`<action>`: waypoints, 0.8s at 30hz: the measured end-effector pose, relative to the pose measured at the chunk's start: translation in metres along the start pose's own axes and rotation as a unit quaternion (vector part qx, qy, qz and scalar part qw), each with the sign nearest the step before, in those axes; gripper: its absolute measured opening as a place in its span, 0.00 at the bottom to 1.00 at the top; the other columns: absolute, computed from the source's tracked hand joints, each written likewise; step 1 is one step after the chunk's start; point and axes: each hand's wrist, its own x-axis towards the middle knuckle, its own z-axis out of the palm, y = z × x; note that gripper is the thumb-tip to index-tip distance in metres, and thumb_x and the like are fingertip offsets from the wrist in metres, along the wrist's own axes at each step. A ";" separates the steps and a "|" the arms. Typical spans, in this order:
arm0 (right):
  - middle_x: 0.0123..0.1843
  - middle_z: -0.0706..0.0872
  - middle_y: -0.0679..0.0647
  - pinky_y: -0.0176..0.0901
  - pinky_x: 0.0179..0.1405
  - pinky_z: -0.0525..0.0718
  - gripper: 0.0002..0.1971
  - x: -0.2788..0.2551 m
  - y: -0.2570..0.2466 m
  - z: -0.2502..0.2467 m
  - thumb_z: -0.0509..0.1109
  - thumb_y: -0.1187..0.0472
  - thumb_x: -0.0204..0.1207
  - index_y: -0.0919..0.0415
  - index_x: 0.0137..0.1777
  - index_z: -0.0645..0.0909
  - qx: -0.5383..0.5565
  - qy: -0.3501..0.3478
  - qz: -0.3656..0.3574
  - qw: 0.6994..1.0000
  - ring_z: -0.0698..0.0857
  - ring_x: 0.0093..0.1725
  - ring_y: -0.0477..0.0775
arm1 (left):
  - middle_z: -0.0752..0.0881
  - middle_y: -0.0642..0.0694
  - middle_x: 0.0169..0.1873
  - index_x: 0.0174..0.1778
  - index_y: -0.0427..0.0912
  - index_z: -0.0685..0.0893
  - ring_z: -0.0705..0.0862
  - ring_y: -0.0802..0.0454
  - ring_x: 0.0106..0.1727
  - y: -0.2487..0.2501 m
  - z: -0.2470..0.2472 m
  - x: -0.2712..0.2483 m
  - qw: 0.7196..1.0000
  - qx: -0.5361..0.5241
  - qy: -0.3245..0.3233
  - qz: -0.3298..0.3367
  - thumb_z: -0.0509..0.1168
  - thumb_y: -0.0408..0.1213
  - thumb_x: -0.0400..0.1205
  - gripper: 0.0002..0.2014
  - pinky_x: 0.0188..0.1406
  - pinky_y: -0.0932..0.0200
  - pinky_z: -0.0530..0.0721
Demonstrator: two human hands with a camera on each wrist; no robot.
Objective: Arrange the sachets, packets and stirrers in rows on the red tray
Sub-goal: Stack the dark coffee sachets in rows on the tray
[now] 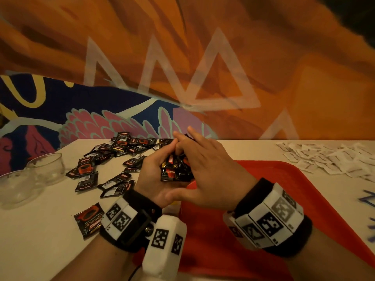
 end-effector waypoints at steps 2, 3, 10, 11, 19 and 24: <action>0.87 0.55 0.47 0.66 0.84 0.50 0.41 0.000 0.000 -0.003 0.73 0.28 0.67 0.52 0.70 0.62 -0.003 -0.012 0.002 1.000 0.41 0.88 0.51 | 0.92 0.40 0.38 0.34 0.40 0.95 0.93 0.48 0.39 0.002 0.001 0.000 1.000 0.006 -0.023 -0.011 0.60 0.45 0.77 0.20 0.33 0.54 0.91; 0.86 0.57 0.47 0.66 0.84 0.50 0.41 0.000 0.001 -0.004 0.74 0.29 0.66 0.53 0.68 0.64 -0.001 -0.015 0.004 1.000 0.41 0.88 0.50 | 0.93 0.38 0.43 0.37 0.39 0.95 0.93 0.47 0.44 0.002 -0.001 0.000 0.999 -0.004 -0.033 -0.010 0.59 0.46 0.78 0.21 0.38 0.53 0.92; 0.75 0.77 0.49 0.66 0.75 0.67 0.32 0.003 0.008 -0.005 0.80 0.34 0.58 0.47 0.43 0.61 0.071 0.029 -0.031 0.997 0.68 0.82 0.52 | 0.80 0.35 0.69 0.71 0.38 0.82 0.78 0.38 0.74 0.002 -0.012 -0.002 0.988 -0.060 -0.113 -0.091 0.68 0.64 0.77 0.36 0.75 0.43 0.72; 0.69 0.81 0.49 0.65 0.72 0.70 0.32 0.004 0.010 -0.005 0.82 0.34 0.58 0.48 0.42 0.64 0.084 0.043 -0.031 0.995 0.72 0.79 0.50 | 0.79 0.35 0.70 0.74 0.37 0.79 0.77 0.37 0.74 0.002 -0.017 -0.001 0.986 -0.056 -0.133 -0.088 0.68 0.64 0.78 0.38 0.74 0.44 0.74; 0.63 0.79 0.48 0.55 0.70 0.77 0.39 0.002 0.007 -0.010 0.82 0.31 0.48 0.49 0.50 0.66 0.113 0.008 -0.053 0.992 0.74 0.74 0.56 | 0.85 0.36 0.65 0.68 0.39 0.86 0.85 0.38 0.65 -0.003 -0.009 -0.003 0.994 -0.056 -0.047 -0.087 0.62 0.67 0.78 0.36 0.68 0.41 0.81; 0.57 0.80 0.48 0.53 0.55 0.84 0.34 0.002 0.006 -0.010 0.86 0.39 0.55 0.51 0.49 0.67 0.119 0.044 -0.049 0.991 0.81 0.58 0.57 | 0.89 0.36 0.59 0.56 0.42 0.91 0.88 0.39 0.62 -0.007 -0.013 0.002 0.996 -0.041 -0.054 -0.063 0.56 0.72 0.76 0.37 0.55 0.45 0.90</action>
